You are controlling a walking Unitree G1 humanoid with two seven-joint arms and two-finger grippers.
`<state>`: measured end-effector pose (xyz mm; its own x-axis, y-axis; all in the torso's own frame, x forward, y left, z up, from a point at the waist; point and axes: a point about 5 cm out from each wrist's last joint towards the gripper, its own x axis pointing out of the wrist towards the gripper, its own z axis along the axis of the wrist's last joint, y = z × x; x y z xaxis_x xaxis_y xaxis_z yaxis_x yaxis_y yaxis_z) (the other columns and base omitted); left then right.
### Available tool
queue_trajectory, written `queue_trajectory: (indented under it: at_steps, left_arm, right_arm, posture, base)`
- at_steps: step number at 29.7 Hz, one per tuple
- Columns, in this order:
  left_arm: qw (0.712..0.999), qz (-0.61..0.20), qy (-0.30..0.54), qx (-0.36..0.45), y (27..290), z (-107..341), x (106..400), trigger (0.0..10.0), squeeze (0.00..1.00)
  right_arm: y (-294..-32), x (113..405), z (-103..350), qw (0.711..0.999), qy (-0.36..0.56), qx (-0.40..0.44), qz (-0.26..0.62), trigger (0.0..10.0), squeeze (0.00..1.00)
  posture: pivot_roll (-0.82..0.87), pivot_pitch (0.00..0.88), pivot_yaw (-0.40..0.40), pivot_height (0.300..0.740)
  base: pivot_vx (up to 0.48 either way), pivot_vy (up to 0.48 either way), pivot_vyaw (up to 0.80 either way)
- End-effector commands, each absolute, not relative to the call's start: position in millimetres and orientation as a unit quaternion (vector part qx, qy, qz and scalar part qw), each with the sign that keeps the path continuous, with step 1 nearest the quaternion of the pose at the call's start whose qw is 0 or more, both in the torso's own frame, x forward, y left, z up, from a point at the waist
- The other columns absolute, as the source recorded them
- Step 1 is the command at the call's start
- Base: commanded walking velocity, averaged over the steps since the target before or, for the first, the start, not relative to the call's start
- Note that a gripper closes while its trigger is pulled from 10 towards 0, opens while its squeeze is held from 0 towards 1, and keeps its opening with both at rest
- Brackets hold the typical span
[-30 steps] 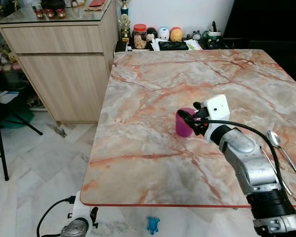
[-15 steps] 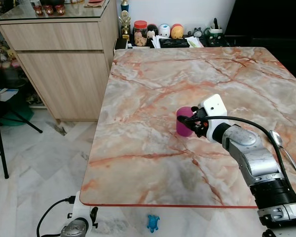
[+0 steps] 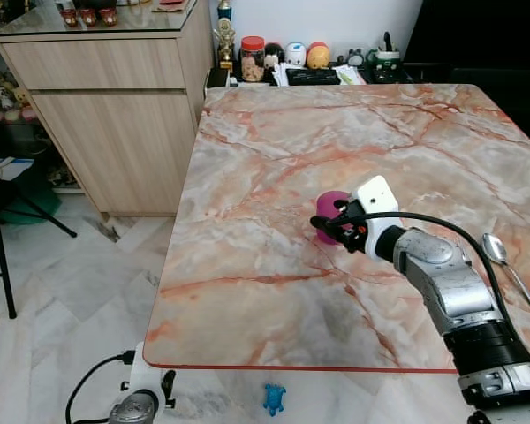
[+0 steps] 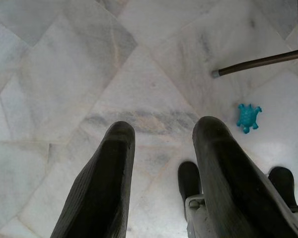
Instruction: Setting the table
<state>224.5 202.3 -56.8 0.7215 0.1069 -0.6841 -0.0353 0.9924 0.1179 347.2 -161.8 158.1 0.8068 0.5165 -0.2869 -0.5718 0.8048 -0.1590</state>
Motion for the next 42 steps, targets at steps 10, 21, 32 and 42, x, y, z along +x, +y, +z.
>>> queue_trajectory:
  at_steps: [10, 21, 32, 42]
  left_arm:
    - [0.922, 0.041, 0.383, 0.048, 204.2, -59.7, 220.2, 10.0, 0.00]
    - [0.921, 0.041, 0.384, 0.048, 203.7, -59.9, 220.0, 10.0, 0.00]
    - [0.921, 0.042, 0.384, 0.048, 203.5, -60.2, 219.5, 10.0, 0.00]
    - [0.921, 0.043, 0.385, 0.050, 204.1, -60.2, 219.4, 10.0, 0.00]
  right_arm:
    - [-166.2, 351.0, 152.1, 0.945, 0.129, -0.122, 0.276, 10.0, 0.00]
    - [-167.6, 353.6, 151.8, 0.945, 0.128, -0.124, 0.275, 10.0, 0.00]
    - [-166.4, 354.2, 151.8, 0.943, 0.127, -0.127, 0.279, 10.0, 0.00]
    - [-165.7, 355.3, 154.3, 0.945, 0.121, -0.128, 0.277, 0.9, 0.00]
  posture:
    - [-0.01, 0.048, 0.014, 0.740]
    - [-0.01, 0.052, 0.011, 0.740]
    - [-0.01, 0.055, 0.009, 0.740]
    - [0.00, 0.056, 0.011, 0.740]
  base:
    - [0.000, 0.000, 0.00]
    - [0.000, 0.000, 0.00]
    - [0.000, 0.000, 0.00]
    - [0.000, 0.000, 0.00]
